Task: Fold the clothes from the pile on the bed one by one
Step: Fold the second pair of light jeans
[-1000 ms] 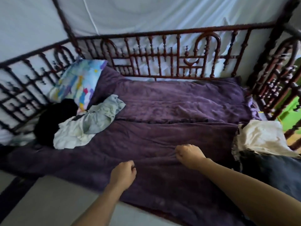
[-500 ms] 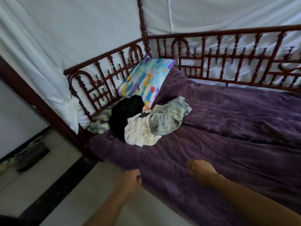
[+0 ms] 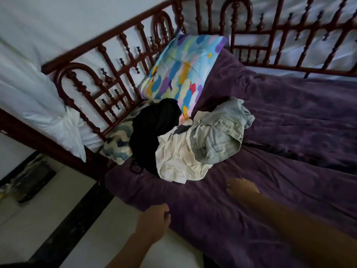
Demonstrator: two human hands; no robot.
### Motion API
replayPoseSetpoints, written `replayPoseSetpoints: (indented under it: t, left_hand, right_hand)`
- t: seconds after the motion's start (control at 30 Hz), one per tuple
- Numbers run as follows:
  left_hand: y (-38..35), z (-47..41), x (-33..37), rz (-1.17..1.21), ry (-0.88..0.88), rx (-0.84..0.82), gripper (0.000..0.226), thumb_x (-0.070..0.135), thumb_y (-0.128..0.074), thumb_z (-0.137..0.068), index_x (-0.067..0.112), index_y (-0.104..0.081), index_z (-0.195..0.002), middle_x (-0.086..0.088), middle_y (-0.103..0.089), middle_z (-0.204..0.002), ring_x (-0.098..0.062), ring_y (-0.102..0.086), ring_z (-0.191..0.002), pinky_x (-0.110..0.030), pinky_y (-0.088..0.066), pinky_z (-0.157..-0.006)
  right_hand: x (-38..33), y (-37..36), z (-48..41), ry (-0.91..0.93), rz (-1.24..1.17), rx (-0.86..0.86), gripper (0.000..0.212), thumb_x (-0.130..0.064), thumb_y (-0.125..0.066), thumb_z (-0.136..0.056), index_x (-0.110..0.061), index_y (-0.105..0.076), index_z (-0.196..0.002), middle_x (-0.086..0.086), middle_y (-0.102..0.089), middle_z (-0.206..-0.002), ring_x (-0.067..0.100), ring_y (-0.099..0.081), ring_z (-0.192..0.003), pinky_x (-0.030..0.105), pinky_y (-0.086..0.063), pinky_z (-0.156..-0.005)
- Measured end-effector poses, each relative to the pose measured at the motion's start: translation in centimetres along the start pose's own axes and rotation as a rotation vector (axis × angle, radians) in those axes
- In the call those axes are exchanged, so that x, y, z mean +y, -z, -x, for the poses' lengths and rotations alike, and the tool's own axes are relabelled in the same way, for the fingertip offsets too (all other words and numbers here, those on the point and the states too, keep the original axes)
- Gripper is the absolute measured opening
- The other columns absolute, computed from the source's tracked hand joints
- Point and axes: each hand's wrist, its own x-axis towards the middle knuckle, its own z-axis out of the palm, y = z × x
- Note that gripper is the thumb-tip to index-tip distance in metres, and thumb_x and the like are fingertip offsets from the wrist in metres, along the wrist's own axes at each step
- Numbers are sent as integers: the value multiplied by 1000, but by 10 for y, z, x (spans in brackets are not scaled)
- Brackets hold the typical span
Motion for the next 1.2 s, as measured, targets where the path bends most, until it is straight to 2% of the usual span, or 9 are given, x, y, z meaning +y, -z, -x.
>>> replayPoseSetpoints:
  t: [0.23,0.37,0.5,0.6,0.73,0.83,0.9,1.07,1.2]
  left_hand:
    - [-1,-164,-4,-6,-19,-156,23,36,-51,-91,27,-61,-110,7,-67,-102,-11,-60,-102,-26,-45,-86]
    - [-23,-238,7,87,0,-241,23,31,-55,-91,22,-63,-111,-2,-69,-95,-17,-62,-95,-29,-48,-83]
    - [-52,-277,12,130,-24,-325,24,32,-55,-92,22,-63,-112,4,-67,-93,-14,-61,-95,-26,-47,-83]
    - [-60,-294,11,116,-43,-378,24,32,-54,-92,22,-63,-112,5,-67,-92,-13,-62,-94,-27,-47,-83]
    - [-47,-317,10,61,-36,-394,24,32,-53,-91,24,-63,-112,3,-68,-95,-15,-62,-95,-28,-48,-82]
    - [-30,-337,17,17,-43,-404,25,31,-52,-92,23,-63,-113,0,-68,-98,-17,-62,-96,-30,-48,-85]
    - [-17,-348,25,19,-66,-396,23,28,-54,-91,20,-64,-110,-3,-67,-100,-20,-61,-98,-33,-49,-87]
    - [-6,-359,51,21,-96,-366,28,27,-56,-91,19,-60,-118,-5,-67,-106,-24,-60,-103,-37,-48,-91]
    - [-21,-358,63,33,-166,-320,53,31,-63,-87,16,-45,-133,-10,-58,-124,-30,-55,-115,-41,-46,-94]
  right_hand:
    - [11,4,-164,-229,-92,64,29,-28,-48,-89,-21,-59,-116,4,-59,-125,28,-58,-113,38,-47,-87]
    - [22,15,-246,-301,-79,190,49,-18,-56,-84,-17,-46,-132,12,-43,-138,34,-41,-124,45,-43,-93]
    - [41,29,-314,-449,-108,285,73,-18,-64,-81,-23,-25,-143,13,-25,-151,36,-28,-136,57,-36,-102]
    - [52,29,-340,-641,-277,285,66,-9,-59,-85,-24,-26,-141,16,-40,-141,38,-45,-124,49,-40,-95]
    - [49,25,-331,-640,-385,386,39,-13,-42,-89,-18,-57,-125,22,-63,-112,41,-59,-103,41,-46,-82]
    - [38,26,-300,-545,-571,486,23,-30,-51,-89,-13,-65,-96,19,-68,-96,39,-60,-90,41,-45,-74]
    - [34,24,-268,-536,-661,506,26,-42,-58,-86,-17,-65,-87,10,-68,-84,30,-60,-80,40,-46,-70]
    - [57,7,-180,-806,-832,676,32,-39,-52,-90,-12,-60,-76,5,-64,-71,29,-61,-74,41,-45,-66]
    - [72,-12,-98,-1020,-831,807,26,-28,-54,-91,-9,-61,-76,10,-64,-73,30,-58,-76,36,-40,-64]
